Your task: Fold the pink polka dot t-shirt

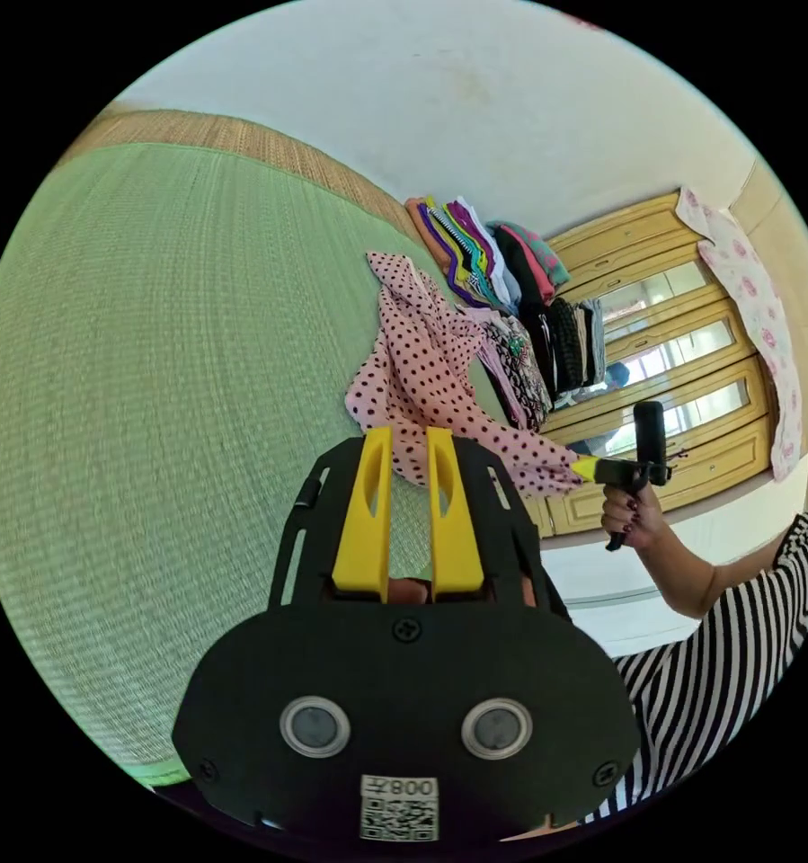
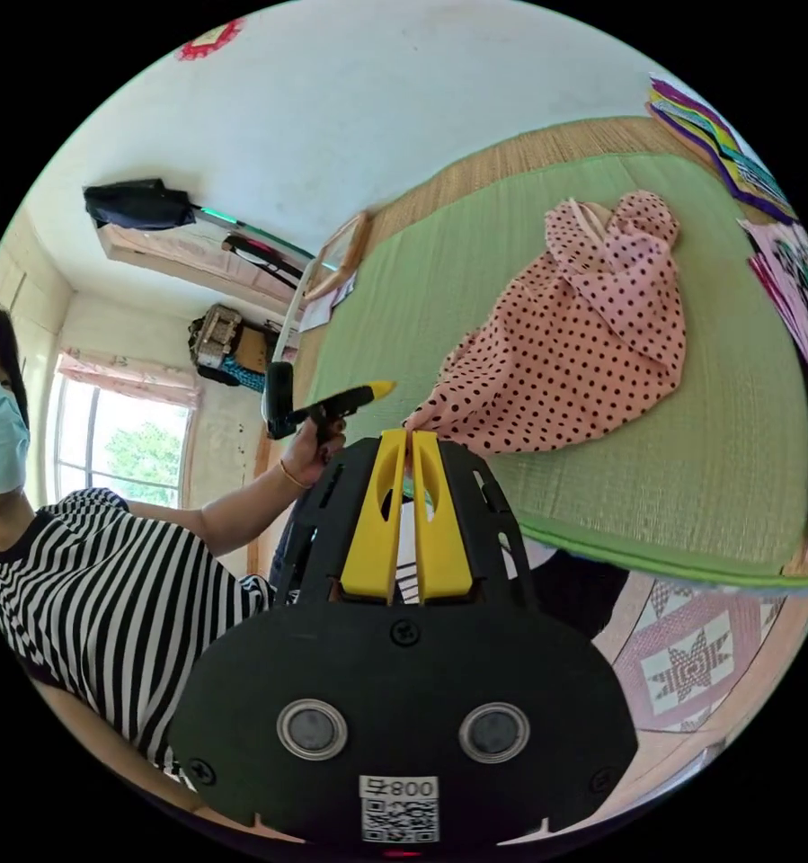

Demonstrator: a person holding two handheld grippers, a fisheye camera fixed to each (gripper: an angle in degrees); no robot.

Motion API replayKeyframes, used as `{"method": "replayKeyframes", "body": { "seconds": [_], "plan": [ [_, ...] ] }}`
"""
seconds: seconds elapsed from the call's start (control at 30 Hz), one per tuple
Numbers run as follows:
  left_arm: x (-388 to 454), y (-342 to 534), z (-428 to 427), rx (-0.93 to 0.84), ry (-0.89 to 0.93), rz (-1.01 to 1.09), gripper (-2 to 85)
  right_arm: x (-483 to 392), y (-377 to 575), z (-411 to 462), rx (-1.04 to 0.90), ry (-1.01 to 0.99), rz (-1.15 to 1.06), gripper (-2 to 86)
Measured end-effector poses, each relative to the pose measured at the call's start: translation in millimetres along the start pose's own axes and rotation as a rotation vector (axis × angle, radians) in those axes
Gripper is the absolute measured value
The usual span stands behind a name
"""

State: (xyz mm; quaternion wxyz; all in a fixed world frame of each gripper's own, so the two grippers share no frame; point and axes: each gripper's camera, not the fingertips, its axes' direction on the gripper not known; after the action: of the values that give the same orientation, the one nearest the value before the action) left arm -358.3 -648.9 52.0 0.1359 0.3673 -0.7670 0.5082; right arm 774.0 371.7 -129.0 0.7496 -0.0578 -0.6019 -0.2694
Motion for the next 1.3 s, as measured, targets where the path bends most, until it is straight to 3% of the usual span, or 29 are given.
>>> {"method": "replayKeyframes", "body": {
  "seconds": [0.3,0.4,0.7,0.87,1.13,1.3],
  "plan": [
    [79.0,-56.6,61.8,-0.236,-0.235,0.158,4.5,72.1,10.2,36.4,-0.033,0.094,0.173,0.8],
    [101.0,-52.3,61.2,-0.259,-0.226,0.195,2.0,90.1,6.8,56.3,-0.073,0.095,0.203,0.8],
    [147.5,17.3,-76.0,-0.066,-0.001,0.071,0.6,125.0,21.3,90.9,-0.112,0.124,0.274,0.9],
    [200.8,83.7,-121.2,-0.026,0.031,0.092,0.5,133.0,39.0,104.5,-0.064,0.096,0.268,1.3],
    [285.7,185.9,-105.2,0.017,0.064,0.088,0.4,130.8,93.7,100.5,-0.016,0.190,0.246,3.7],
    [352.1,231.1,-67.6,0.032,0.064,0.111,0.4,101.2,116.1,73.2,0.103,0.167,0.078,6.7]
  ]
}}
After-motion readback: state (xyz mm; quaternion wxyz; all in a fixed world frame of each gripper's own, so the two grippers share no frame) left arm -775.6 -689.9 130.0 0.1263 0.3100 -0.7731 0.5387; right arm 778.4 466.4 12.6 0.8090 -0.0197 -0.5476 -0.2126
